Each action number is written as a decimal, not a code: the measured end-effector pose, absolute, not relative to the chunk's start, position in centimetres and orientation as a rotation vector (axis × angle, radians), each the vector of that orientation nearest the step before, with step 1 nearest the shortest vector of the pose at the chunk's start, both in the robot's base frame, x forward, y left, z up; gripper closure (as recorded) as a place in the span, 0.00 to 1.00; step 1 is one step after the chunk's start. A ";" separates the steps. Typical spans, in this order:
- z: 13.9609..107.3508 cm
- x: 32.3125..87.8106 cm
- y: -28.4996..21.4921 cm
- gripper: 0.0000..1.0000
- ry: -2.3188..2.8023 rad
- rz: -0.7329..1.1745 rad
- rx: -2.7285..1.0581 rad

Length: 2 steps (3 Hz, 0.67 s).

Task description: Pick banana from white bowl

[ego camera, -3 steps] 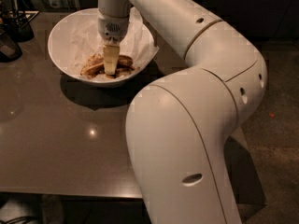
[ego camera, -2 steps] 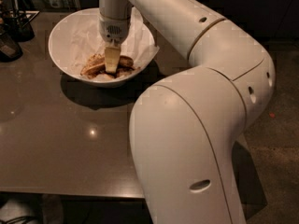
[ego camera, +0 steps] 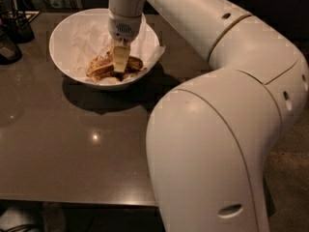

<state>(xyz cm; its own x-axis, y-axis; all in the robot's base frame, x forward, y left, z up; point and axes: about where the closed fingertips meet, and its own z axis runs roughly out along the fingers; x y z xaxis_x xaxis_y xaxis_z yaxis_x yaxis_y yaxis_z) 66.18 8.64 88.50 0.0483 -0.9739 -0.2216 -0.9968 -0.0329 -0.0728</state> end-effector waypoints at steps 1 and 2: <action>91.6 64.1 7.2 1.00 2.002 0.123 -2.037; 92.1 63.8 7.3 1.00 1.989 0.117 -2.034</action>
Offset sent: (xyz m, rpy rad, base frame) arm -0.0164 -0.0121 0.0244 0.0317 -0.0552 -0.0262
